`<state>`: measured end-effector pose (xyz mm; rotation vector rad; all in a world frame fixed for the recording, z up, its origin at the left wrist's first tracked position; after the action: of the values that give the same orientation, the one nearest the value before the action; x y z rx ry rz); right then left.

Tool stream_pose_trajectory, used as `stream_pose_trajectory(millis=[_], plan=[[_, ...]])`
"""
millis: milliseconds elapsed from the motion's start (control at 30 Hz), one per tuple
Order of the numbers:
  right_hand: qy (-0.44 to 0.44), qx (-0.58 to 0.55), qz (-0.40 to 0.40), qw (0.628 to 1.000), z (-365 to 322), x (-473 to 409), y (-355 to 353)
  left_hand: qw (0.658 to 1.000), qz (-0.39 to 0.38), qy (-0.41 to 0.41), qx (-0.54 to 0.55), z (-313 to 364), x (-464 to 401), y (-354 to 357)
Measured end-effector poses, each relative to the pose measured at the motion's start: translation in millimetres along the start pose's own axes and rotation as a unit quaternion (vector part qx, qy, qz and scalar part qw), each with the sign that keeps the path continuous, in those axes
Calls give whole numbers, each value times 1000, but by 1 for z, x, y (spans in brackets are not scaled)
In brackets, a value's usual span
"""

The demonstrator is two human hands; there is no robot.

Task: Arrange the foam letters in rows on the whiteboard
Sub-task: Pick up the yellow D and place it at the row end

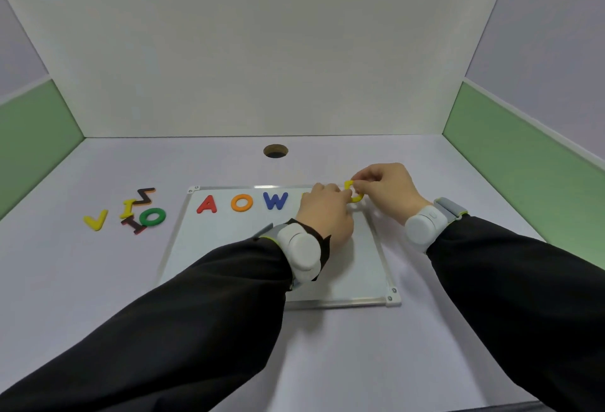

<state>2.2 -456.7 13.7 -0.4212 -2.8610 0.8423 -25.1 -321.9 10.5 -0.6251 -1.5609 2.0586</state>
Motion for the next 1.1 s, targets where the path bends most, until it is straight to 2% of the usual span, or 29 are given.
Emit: stream_pose_trajectory(millis=[167,300,1100], plan=[[-17,21,-22,999,1,9,16,997,5,0,-79,7,25,2],[-19,38,-20,999,2,9,18,995,-17,-38,-96,8,35,7],[-6,97,19,995,12,-4,30,991,40,-33,-123,12,21,12]])
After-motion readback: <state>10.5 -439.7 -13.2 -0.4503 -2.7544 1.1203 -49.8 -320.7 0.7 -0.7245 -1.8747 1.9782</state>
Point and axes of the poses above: each hand's wrist, its own x-axis away from the middle knuckle, its own y-axis out of the palm, z = x × y, the point moved 8 cm from there along -x, towards the middle knuckle, and after that the axes turned 11 degrees about y, right-handed, at the moved point
